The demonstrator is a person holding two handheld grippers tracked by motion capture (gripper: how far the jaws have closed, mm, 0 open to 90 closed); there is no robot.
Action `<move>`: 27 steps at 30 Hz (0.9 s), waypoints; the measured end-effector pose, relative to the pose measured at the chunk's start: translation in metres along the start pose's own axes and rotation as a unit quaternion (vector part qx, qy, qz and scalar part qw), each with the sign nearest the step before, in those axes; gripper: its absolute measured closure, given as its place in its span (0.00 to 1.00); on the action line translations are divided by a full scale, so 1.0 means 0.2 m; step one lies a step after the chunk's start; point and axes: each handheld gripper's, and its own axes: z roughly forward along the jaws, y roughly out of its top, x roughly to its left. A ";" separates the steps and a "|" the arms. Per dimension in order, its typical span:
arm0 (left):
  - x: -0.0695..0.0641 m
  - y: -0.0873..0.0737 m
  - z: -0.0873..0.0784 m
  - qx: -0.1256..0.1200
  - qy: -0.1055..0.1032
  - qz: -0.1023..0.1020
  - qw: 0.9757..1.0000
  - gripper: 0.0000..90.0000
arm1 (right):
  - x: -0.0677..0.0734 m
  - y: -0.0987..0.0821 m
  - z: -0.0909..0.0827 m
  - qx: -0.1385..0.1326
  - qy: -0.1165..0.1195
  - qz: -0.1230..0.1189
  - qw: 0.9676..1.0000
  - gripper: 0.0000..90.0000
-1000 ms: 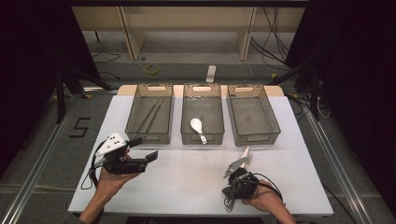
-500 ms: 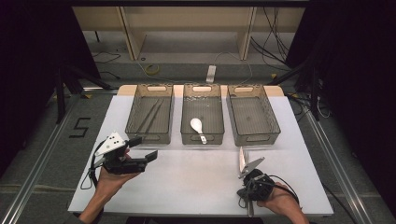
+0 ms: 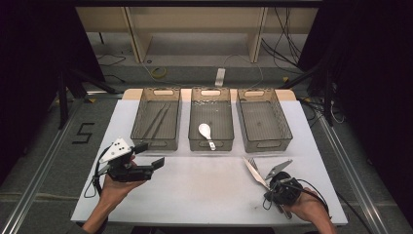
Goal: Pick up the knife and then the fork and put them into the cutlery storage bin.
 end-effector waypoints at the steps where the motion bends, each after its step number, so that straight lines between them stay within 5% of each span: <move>1: 0.00 0.00 0.00 0.000 0.000 0.000 1.000 0.17 | -0.01 0.00 0.00 0.000 0.000 0.003 1.000 1.00; 22: 0.00 0.00 0.00 -0.001 0.002 0.000 1.000 0.17 | -0.05 0.00 -0.02 0.006 -0.024 0.016 1.000 1.00; 27: 0.00 0.00 0.00 0.001 0.002 0.001 1.000 0.17 | -0.05 0.02 -0.11 -0.043 -0.014 0.026 0.999 0.81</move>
